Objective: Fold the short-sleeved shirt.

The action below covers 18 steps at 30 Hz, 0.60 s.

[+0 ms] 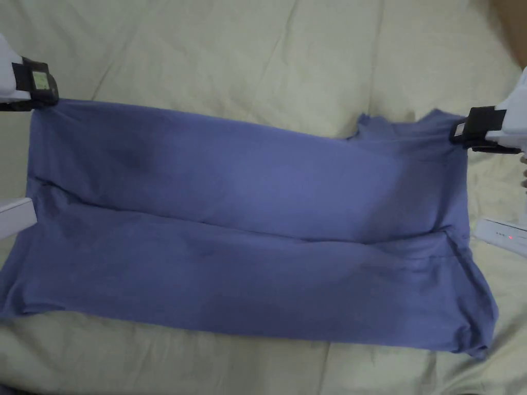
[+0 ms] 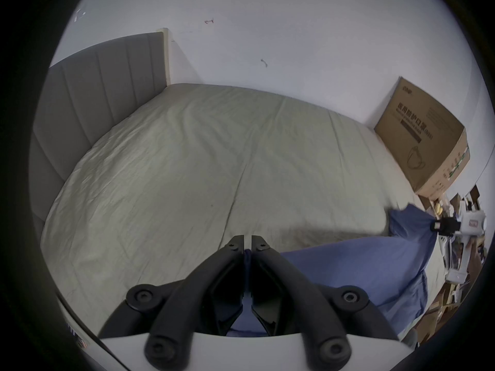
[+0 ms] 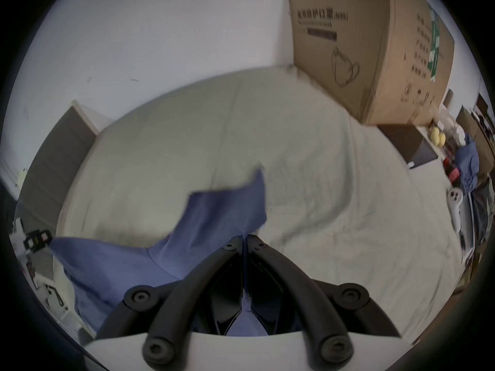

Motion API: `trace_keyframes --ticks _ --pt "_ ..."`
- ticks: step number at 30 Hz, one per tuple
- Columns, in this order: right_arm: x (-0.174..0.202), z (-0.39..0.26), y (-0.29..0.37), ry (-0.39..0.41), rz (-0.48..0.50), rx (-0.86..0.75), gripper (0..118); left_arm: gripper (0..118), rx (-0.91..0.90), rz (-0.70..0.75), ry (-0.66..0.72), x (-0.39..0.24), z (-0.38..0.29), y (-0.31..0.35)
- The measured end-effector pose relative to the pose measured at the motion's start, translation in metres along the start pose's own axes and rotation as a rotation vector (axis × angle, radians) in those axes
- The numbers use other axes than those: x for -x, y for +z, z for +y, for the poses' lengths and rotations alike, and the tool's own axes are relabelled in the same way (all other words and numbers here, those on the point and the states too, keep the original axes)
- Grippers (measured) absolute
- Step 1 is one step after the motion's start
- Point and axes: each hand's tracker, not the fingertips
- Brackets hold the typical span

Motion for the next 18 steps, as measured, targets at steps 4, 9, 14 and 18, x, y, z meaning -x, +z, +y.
trace_keyframes --ticks 4,9,14,18 --pt "-0.011 -0.028 0.062 -0.025 -0.005 -0.032 1 1 -0.019 -0.007 0.026 0.008 -0.016 0.04" --pt "-0.023 -0.084 0.109 -0.068 -0.028 -0.047 1 1 -0.019 -0.016 0.058 0.019 -0.057 0.074" --pt "-0.031 -0.157 0.123 -0.157 0.024 -0.027 1 1 0.029 0.008 0.092 0.033 -0.113 0.083" --pt "-0.03 -0.21 0.117 -0.219 0.002 0.021 2 21 0.081 0.047 0.153 0.04 -0.157 0.078"
